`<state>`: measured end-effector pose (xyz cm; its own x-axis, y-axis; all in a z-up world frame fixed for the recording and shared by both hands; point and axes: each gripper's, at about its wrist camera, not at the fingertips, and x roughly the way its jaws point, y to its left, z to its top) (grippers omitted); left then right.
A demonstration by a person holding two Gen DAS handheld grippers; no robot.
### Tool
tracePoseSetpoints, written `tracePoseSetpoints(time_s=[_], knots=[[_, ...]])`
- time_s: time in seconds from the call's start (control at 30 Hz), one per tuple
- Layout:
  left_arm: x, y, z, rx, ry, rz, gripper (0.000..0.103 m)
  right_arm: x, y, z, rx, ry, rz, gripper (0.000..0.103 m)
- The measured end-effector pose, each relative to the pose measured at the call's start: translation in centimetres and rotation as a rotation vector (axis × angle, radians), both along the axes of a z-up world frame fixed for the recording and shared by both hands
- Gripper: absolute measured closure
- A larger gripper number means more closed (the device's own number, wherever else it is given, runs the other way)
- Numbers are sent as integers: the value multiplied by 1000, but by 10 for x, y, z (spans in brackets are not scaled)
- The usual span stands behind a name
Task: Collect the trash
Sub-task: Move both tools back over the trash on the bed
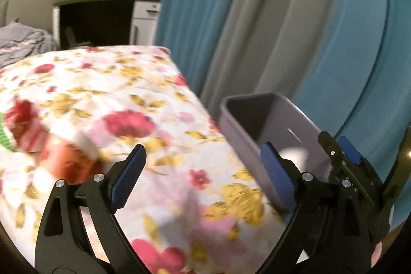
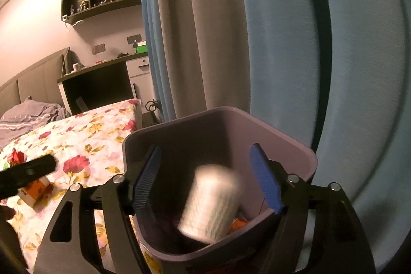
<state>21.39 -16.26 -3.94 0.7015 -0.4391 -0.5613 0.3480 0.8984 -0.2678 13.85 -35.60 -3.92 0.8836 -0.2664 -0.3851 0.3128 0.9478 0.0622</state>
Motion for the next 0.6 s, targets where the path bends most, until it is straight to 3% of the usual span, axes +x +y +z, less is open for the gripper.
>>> tracePoseSetpoints(time_s=[0.3, 0.6], knots=[[-26, 57, 17, 69, -62, 148, 12, -41, 17, 31, 3, -89, 18, 22], [-65, 117, 16, 116, -83, 293, 10, -83, 72, 45, 28, -126, 161, 15]])
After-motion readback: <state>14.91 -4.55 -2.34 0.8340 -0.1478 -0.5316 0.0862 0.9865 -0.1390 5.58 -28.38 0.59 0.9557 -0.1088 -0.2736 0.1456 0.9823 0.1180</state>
